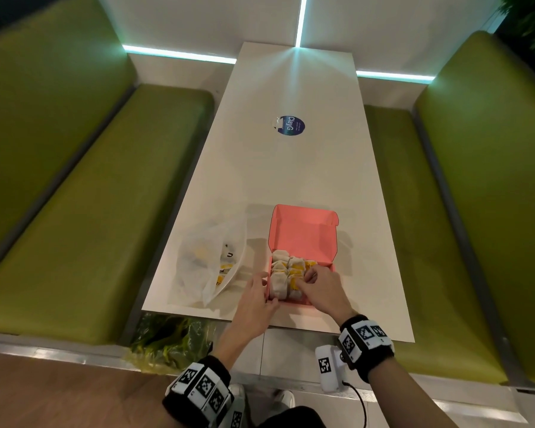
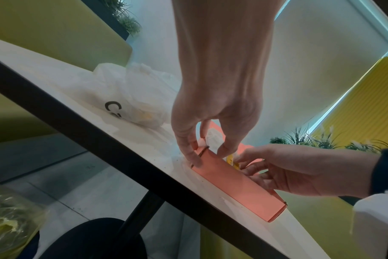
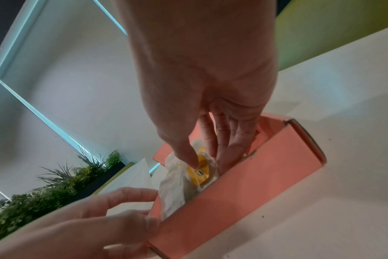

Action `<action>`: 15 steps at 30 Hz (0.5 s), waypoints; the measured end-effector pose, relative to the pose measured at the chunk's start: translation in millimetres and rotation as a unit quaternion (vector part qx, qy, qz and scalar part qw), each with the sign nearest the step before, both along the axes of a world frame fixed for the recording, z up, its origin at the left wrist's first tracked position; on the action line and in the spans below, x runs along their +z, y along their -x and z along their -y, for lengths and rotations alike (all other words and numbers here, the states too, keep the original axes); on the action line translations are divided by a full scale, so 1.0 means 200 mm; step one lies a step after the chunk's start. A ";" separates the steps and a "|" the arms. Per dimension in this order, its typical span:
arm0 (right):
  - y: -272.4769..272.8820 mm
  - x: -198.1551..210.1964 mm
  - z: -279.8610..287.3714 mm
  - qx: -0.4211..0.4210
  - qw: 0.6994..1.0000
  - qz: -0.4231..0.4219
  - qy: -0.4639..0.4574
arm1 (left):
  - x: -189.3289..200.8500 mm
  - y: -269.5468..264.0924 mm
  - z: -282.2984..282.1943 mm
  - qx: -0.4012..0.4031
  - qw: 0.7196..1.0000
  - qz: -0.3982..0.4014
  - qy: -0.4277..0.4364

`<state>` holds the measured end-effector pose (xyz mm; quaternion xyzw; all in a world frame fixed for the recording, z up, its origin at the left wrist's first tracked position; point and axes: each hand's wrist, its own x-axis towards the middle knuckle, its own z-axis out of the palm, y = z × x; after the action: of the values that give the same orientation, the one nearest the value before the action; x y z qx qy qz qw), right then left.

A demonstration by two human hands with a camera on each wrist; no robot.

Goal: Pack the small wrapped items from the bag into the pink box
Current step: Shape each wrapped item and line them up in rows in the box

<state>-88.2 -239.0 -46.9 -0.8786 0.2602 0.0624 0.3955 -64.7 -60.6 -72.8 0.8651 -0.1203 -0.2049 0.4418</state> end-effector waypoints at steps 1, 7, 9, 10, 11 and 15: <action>-0.01 0.00 0.00 -0.002 1.000 0.002 0.002 | 0.00 0.00 0.00 0.000 1.000 -0.001 -0.003; 0.01 0.02 -0.01 0.010 1.000 -0.005 0.009 | 0.05 0.01 -0.01 -0.001 1.000 -0.002 -0.015; 0.03 0.03 0.00 0.010 1.000 -0.004 0.006 | 0.09 0.04 -0.02 -0.004 1.000 0.008 -0.019; 0.05 0.04 0.01 0.010 1.000 -0.005 0.006 | 0.12 0.05 -0.04 -0.008 1.000 0.023 -0.017; 0.06 0.05 0.02 0.010 1.000 -0.006 0.006 | 0.15 0.06 -0.06 -0.010 0.999 0.045 -0.015; 0.12 0.14 0.01 0.007 1.000 -0.007 0.012 | 0.25 0.00 -0.16 0.043 0.990 0.133 -0.036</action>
<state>-112.6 -241.4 -18.9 -0.8846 0.2581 0.0682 0.3823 -64.6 -28.9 -22.2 0.9045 -0.1333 -0.0732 0.3984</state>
